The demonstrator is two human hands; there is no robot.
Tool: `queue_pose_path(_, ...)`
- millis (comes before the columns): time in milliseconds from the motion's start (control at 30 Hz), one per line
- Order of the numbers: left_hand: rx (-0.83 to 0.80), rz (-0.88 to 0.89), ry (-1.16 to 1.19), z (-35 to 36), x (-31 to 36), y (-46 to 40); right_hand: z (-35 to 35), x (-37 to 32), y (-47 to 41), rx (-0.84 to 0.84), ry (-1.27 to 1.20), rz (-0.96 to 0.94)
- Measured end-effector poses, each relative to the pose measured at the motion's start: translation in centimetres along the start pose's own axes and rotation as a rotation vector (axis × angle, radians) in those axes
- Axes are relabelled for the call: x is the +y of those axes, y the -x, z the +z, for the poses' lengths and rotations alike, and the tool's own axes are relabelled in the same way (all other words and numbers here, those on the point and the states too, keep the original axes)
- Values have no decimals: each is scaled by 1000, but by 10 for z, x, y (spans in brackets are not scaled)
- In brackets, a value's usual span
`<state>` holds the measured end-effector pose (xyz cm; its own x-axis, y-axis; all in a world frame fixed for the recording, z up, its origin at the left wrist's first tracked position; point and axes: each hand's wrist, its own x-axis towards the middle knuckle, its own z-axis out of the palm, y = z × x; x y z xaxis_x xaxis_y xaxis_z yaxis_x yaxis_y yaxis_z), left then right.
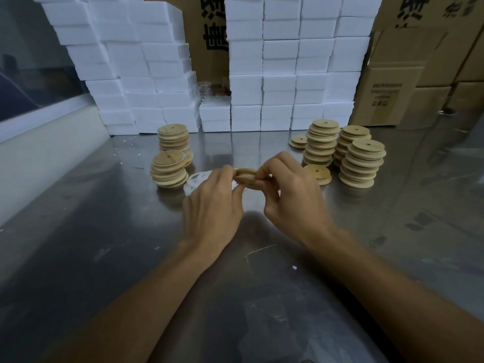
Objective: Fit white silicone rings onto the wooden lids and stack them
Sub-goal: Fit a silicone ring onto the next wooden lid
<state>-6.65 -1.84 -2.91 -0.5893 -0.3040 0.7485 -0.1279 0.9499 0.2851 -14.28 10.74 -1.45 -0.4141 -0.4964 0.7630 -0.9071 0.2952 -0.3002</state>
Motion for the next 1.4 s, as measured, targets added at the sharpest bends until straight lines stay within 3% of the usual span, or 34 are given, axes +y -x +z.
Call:
queue_pose_path(233, -10, 12, -5, 0, -6, 0, 1, 0, 0, 6, 13, -12)
queue_pose_path(400, -120, -135, 324, 8, -16, -5, 2, 3, 2, 103, -122, 28)
queue_pose_path(500, -239, -293, 577, 11, -20, -8, 5, 5, 2, 151, -265, 164)
queue_pose_path(633, -235, -397, 639, 11, -22, -9, 10, 10, 4, 66, -424, 329)
queue_pose_path(800, -95, -58, 202, 2, -18, -7, 7, 19, 6, -96, -214, 213)
queue_pose_path(933, -71, 84, 110, -2, -17, -5, 2, 22, 5, -198, -125, 95)
queue_pose_path(1100, 16, 200, 77, -3, -18, -5, 3, 24, 1, -211, -108, -10)
queue_pose_path(1200, 15, 57, 224, 3, -19, -8, 5, 23, 4, -128, -228, 56)
queue_pose_path(1400, -181, -512, 774, 12, -12, -10, 12, 19, 6, 31, -436, 233)
